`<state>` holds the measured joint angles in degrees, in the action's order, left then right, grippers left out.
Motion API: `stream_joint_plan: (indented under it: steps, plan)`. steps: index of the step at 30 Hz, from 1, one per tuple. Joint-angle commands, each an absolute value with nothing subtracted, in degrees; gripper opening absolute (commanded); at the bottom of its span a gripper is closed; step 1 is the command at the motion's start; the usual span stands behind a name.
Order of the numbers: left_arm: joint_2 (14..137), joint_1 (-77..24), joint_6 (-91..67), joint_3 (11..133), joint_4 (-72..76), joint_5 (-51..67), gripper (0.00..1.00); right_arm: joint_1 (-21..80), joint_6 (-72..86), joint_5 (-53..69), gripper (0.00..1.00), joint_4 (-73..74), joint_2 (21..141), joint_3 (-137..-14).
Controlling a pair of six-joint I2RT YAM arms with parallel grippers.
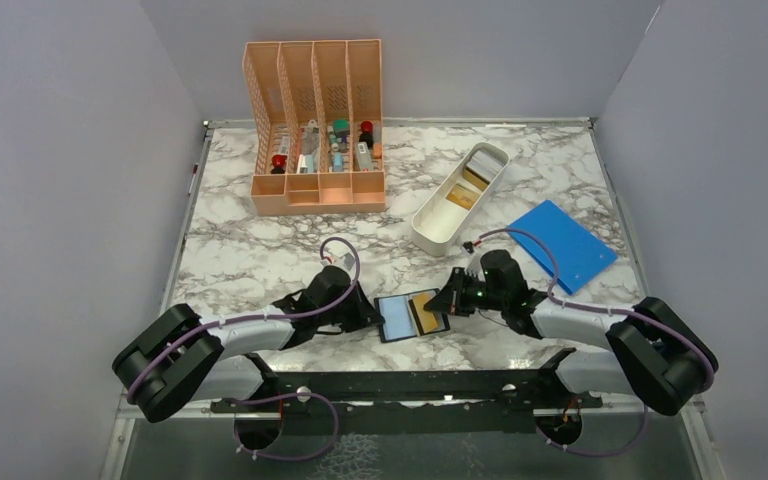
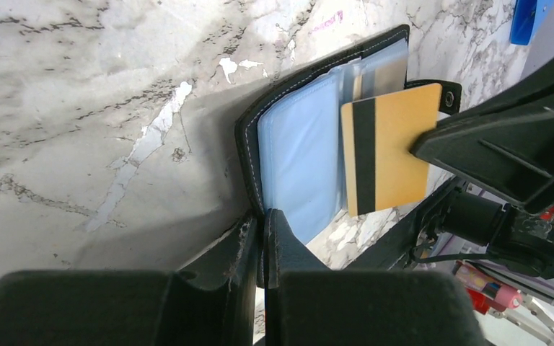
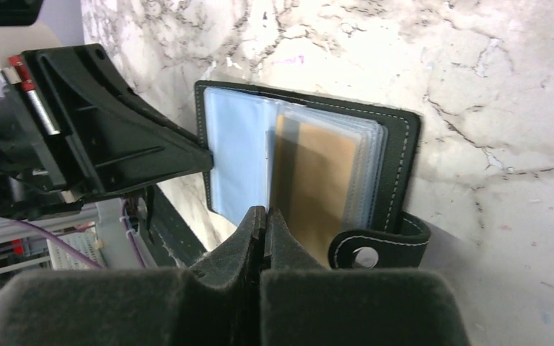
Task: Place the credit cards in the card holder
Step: Insert the credit card into the card holder.
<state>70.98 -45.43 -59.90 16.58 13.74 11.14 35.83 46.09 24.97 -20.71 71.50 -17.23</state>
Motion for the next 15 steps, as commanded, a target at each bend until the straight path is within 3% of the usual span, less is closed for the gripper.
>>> stream_joint_plan:
  steps: [1,15]
  plan:
    - [70.80,-45.35,-58.51,15.90,15.02,12.98,0.08,36.21,46.60,22.83,0.01,-28.03,74.94,-16.06]
    - [71.62,-45.35,-57.05,16.42,14.92,13.95,0.08,36.74,47.06,22.66,0.01,-34.70,81.07,-14.76]
